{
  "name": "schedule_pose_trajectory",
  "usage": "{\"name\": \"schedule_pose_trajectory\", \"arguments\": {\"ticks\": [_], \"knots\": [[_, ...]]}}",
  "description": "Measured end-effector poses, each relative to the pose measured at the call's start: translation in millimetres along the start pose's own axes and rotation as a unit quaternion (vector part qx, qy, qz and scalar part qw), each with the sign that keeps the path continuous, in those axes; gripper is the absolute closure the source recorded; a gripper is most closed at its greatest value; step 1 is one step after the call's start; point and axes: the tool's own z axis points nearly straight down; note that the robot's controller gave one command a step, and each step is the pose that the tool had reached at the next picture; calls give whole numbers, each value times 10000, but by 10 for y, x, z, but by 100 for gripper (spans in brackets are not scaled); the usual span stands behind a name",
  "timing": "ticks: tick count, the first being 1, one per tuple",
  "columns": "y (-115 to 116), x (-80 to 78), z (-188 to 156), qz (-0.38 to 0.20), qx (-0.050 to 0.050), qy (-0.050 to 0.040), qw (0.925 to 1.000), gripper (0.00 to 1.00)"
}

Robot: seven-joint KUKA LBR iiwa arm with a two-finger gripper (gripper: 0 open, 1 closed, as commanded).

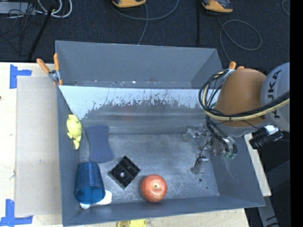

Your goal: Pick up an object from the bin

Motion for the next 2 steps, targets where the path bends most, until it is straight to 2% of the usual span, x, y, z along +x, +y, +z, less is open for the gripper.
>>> {"name": "schedule_pose_trajectory", "arguments": {"ticks": [1, 2], "knots": [[1, -6, -29, -3, 1, -18, 10000, 0], [178, 243, 95, 166, 3, -43, 9999, 0]]}}
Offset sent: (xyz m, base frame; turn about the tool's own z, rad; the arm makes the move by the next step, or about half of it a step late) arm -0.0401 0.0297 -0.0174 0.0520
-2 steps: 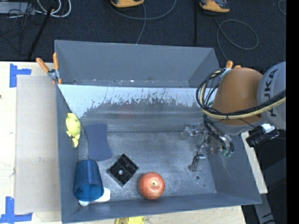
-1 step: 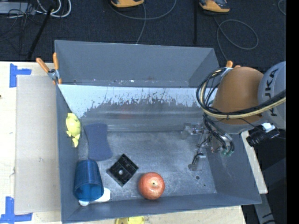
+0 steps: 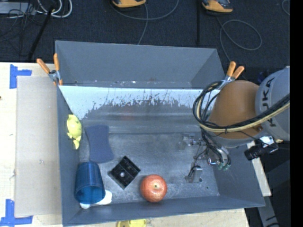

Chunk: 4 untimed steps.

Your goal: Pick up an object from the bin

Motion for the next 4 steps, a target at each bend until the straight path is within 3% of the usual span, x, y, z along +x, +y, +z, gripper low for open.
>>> {"name": "schedule_pose_trajectory", "arguments": {"ticks": [1, 2, 3, 4], "knots": [[161, -36, 513, -162, 1, -18, 9999, 0], [281, 252, 699, 241, 0, 22, 9997, 0], [484, 215, 685, 343, 2, 8, 9994, 0], [576, 242, 251, -498, 1, 44, 9987, 0]]}}
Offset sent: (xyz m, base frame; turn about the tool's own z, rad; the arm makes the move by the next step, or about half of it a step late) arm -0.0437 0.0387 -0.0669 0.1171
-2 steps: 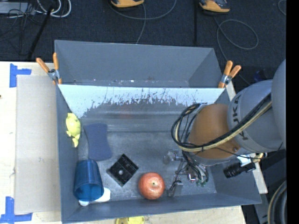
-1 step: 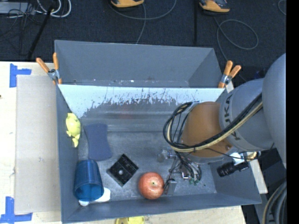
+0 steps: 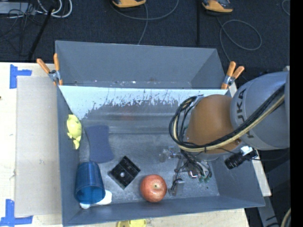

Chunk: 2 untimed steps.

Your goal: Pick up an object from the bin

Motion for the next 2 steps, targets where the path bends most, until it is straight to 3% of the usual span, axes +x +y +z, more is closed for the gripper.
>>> {"name": "schedule_pose_trajectory", "arguments": {"ticks": [1, 2], "knots": [[578, 120, 133, -485, 8, -60, 9988, 0], [751, 94, 297, 47, -15, -38, 10000, 0]]}}
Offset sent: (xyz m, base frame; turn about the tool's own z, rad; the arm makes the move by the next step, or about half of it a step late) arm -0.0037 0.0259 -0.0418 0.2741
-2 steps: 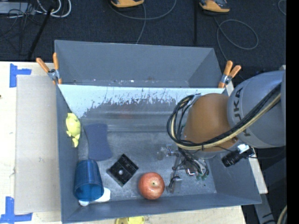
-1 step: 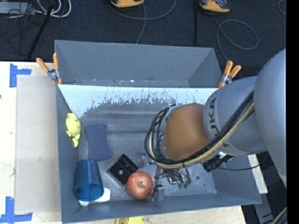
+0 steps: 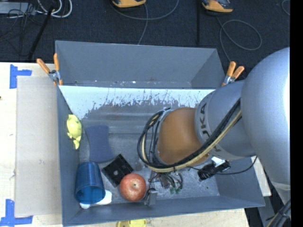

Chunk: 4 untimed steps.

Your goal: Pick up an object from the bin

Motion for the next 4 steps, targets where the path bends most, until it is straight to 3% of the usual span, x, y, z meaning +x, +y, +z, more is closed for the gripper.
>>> {"name": "schedule_pose_trajectory", "arguments": {"ticks": [1, 2, 3, 4], "knots": [[192, 18, 59, 33, 26, -17, 10000, 0], [288, 14, 66, -313, 21, -32, 9995, 0], [346, -6, 74, -1007, 9, -61, 9949, 0], [729, -57, 103, -1948, 36, -42, 9808, 0]]}}
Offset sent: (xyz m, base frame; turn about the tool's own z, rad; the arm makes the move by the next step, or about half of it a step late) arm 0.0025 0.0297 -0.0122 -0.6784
